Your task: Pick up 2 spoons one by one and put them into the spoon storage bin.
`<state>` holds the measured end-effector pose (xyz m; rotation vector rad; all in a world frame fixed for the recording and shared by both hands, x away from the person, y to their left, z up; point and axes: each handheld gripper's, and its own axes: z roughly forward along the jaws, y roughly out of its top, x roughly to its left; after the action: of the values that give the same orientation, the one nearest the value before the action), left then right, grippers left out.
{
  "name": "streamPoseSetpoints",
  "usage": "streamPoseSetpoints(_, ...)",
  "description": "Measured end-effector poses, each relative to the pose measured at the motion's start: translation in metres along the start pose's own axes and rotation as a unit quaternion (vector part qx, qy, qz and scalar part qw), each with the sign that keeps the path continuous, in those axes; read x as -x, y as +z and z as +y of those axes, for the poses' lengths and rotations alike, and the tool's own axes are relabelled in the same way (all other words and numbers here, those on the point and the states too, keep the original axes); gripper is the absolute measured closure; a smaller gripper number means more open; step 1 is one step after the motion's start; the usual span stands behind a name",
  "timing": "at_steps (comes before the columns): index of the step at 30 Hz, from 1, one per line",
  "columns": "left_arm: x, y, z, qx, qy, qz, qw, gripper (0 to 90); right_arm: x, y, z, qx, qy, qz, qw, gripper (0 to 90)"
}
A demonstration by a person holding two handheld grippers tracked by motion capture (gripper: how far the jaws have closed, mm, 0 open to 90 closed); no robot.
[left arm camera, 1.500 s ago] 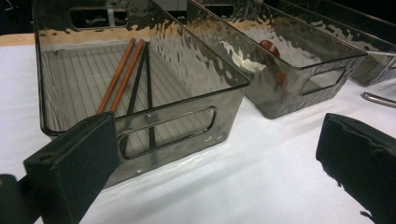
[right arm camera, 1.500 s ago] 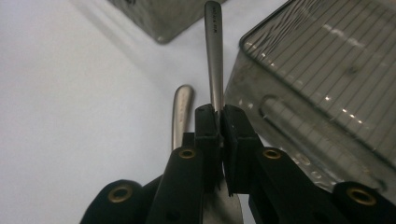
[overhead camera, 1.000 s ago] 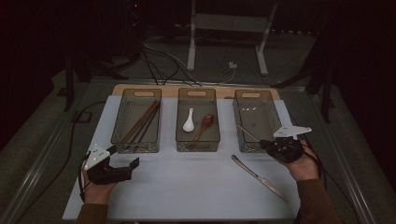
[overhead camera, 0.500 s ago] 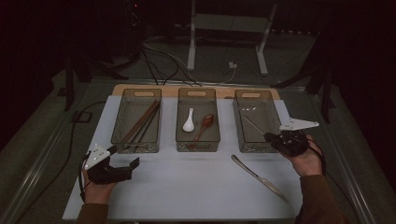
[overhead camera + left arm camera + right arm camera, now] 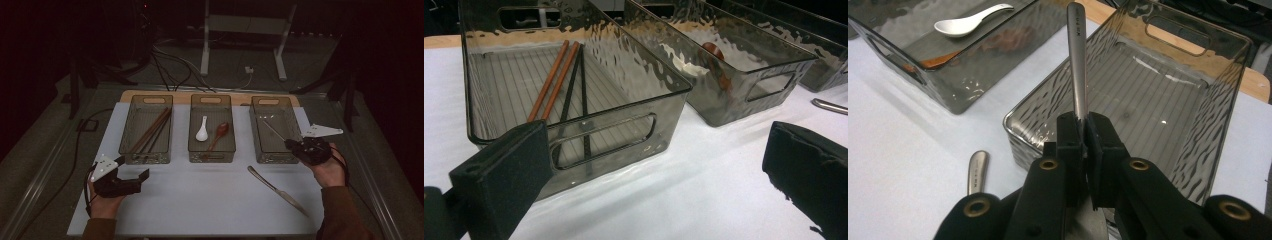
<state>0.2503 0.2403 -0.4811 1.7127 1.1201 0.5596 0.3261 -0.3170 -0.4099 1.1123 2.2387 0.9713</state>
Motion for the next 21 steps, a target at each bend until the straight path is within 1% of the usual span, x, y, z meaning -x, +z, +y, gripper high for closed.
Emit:
streamPoseSetpoints(10,-0.001,-0.001,-0.001,0.000,-0.003,0.001,1.0000,0.5,0.008,-0.001,0.006,0.011,0.010,-0.019,0.9997,85.3)
streamPoseSetpoints(12,-0.001,-0.001,-0.001,0.000,-0.003,0.001,1.0000,0.5,0.009,0.000,0.006,0.009,0.013,-0.023,0.9996,85.3)
streamPoseSetpoints(17,-0.001,-0.001,-0.001,0.001,-0.002,0.001,1.0000,0.5,0.013,0.006,0.009,0.007,0.016,-0.036,0.9992,85.3)
streamPoseSetpoints(21,-0.001,-0.002,0.000,0.002,-0.003,0.001,1.0000,0.5,0.017,0.010,0.009,0.005,0.025,-0.044,0.9987,85.3)
